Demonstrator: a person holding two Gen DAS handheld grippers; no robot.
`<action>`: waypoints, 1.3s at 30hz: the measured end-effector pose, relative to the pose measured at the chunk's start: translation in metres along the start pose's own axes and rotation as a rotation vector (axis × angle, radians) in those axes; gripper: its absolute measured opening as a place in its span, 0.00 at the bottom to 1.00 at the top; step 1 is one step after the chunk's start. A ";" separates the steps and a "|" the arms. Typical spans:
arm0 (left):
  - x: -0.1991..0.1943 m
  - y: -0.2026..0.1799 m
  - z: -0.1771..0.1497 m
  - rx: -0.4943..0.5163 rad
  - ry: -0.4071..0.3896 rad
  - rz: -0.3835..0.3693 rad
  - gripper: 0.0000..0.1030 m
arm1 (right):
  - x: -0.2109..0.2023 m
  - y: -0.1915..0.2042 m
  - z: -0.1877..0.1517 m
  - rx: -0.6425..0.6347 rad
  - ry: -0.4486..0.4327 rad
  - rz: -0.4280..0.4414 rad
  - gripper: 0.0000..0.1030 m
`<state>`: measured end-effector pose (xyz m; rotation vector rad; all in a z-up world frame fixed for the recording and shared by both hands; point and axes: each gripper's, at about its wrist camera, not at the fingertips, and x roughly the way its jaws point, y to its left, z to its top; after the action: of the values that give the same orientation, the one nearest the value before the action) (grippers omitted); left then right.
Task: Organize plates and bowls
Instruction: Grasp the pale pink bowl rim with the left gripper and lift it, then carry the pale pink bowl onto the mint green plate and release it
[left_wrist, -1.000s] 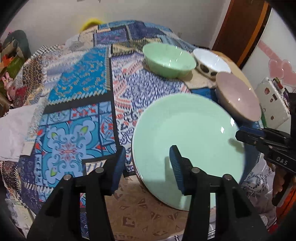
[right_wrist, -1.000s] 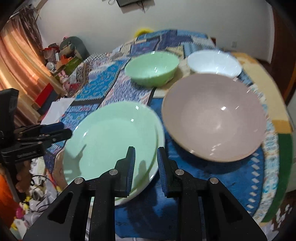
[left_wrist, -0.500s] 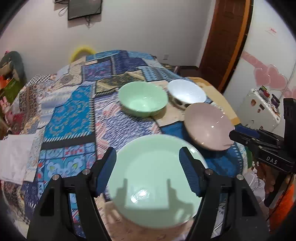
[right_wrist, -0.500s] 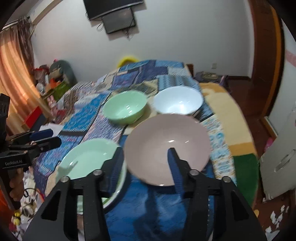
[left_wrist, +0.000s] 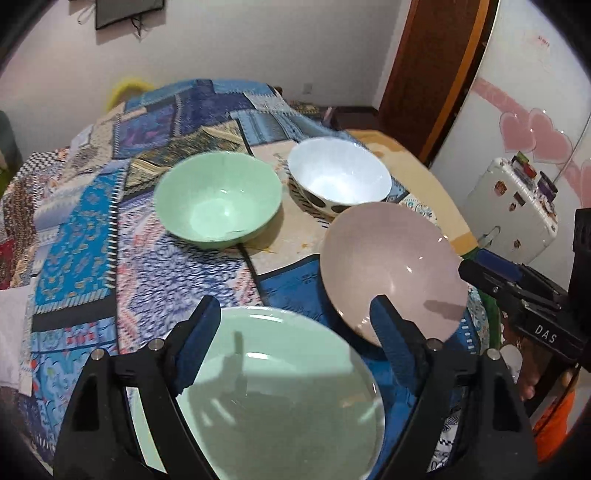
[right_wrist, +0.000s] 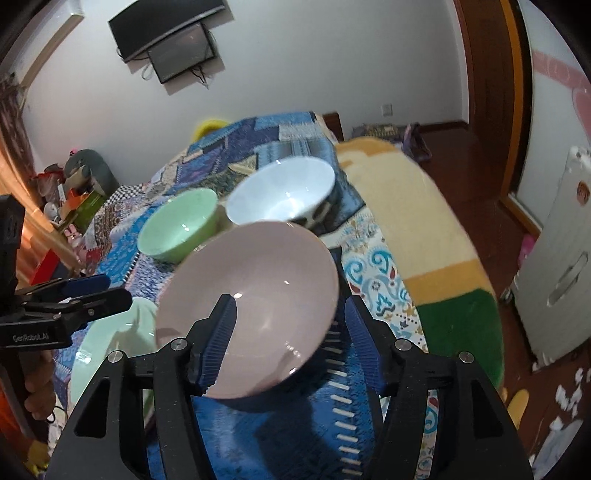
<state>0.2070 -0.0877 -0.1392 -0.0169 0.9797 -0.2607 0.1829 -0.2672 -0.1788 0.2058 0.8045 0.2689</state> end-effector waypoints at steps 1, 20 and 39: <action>0.007 -0.002 0.002 0.002 0.015 -0.003 0.81 | 0.004 -0.003 -0.001 0.007 0.011 0.002 0.56; 0.089 -0.024 0.011 0.033 0.182 -0.081 0.35 | 0.029 -0.013 -0.016 0.064 0.071 0.063 0.23; 0.059 -0.036 0.005 0.040 0.120 -0.106 0.18 | 0.010 0.003 -0.006 0.044 0.020 0.017 0.23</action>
<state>0.2347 -0.1359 -0.1800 -0.0169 1.0947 -0.3818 0.1849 -0.2610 -0.1885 0.2520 0.8291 0.2698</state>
